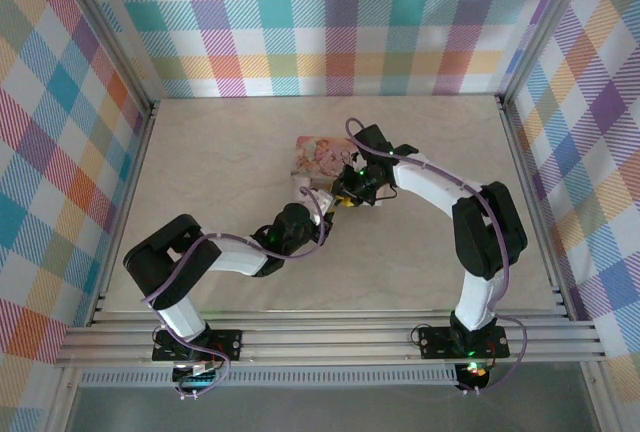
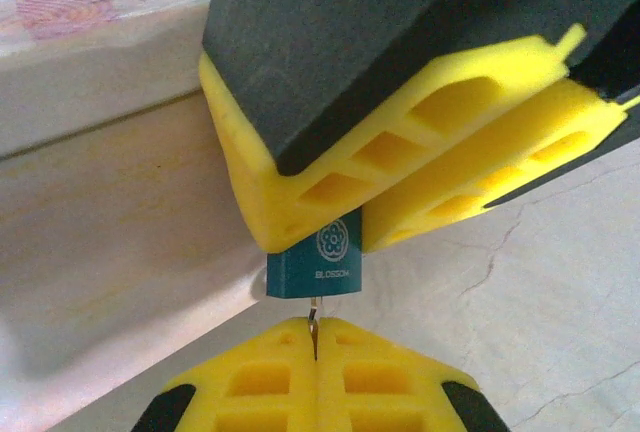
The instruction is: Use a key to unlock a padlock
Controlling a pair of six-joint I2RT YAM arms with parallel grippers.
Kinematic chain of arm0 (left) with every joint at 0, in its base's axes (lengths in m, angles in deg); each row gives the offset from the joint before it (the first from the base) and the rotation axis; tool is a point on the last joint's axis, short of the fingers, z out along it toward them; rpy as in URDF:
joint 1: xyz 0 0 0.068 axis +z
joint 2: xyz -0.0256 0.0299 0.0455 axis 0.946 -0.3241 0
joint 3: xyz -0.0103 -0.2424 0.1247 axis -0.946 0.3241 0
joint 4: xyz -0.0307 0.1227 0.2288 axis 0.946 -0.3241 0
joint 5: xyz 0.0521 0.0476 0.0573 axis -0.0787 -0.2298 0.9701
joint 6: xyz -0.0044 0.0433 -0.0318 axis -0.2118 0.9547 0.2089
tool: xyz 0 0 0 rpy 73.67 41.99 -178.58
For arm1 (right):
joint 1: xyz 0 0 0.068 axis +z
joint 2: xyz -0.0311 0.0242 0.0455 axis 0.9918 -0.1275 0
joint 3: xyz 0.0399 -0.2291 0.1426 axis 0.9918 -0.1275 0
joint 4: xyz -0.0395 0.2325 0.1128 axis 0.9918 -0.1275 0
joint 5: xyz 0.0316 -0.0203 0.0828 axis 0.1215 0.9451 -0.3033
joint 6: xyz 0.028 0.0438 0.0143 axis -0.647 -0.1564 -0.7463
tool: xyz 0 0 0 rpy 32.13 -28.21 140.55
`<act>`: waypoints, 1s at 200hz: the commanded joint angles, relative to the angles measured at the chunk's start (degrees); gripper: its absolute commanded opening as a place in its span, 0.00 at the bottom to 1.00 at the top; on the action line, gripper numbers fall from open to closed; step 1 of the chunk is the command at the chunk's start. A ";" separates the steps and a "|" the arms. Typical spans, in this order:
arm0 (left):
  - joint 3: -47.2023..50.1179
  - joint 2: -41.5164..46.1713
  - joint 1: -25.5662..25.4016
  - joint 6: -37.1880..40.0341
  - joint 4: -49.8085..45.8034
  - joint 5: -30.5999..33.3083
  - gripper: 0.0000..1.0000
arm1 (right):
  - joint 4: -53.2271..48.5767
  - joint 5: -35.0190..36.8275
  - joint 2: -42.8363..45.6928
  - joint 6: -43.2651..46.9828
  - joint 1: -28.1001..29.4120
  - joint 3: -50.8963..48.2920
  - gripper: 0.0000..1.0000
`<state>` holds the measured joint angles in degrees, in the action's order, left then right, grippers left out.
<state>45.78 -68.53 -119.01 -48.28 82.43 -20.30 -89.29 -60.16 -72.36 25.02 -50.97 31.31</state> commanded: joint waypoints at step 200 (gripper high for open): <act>4.60 -10.41 4.22 -18.74 10.68 -12.04 0.00 | 7.99 5.84 11.06 -7.63 3.87 -13.09 0.56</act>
<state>49.41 -77.27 -115.86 -64.45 93.27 -29.79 -81.70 -56.82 -66.07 18.55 -48.00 19.20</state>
